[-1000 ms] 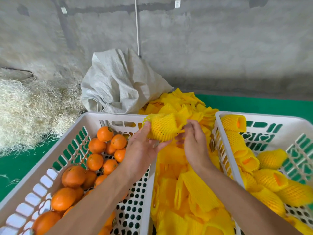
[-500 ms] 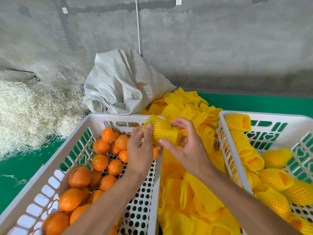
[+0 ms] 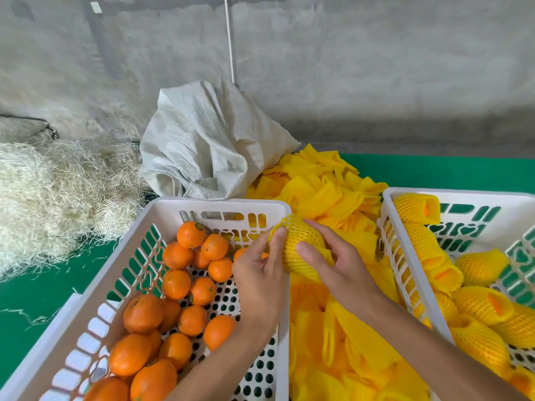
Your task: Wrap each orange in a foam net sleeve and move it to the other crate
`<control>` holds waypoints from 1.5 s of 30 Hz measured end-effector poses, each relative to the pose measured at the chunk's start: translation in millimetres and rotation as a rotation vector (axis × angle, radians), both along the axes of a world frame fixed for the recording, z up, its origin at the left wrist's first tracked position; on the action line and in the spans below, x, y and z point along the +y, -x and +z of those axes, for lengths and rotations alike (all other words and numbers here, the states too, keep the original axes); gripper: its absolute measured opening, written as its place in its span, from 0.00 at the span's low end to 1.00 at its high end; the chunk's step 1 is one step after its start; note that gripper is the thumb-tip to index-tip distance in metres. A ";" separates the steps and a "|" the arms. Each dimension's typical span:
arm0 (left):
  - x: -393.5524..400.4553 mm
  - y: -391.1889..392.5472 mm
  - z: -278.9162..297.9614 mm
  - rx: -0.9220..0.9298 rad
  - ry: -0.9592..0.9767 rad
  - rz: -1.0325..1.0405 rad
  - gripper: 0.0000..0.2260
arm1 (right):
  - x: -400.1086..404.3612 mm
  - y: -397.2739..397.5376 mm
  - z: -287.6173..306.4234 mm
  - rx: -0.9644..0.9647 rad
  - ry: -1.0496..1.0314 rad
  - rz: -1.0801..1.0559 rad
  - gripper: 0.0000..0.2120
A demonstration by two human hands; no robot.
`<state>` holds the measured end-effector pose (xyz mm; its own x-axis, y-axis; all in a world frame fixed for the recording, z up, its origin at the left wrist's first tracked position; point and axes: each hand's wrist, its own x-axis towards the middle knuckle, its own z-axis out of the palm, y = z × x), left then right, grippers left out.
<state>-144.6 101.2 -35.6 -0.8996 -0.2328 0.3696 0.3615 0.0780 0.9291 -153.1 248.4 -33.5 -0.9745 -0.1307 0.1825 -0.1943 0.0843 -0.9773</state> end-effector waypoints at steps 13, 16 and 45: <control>10.4 -0.3 4.8 -0.053 -0.181 -0.251 0.08 | 7.6 16.7 5.2 -0.483 0.537 0.003 0.33; 6.5 3.1 5.8 -0.118 -0.296 -0.226 0.07 | 8.5 18.9 11.0 -0.410 0.502 -0.013 0.32; 0.7 7.4 1.0 -0.232 -0.214 -0.107 0.09 | 15.7 7.8 8.2 -0.060 -0.090 0.040 0.36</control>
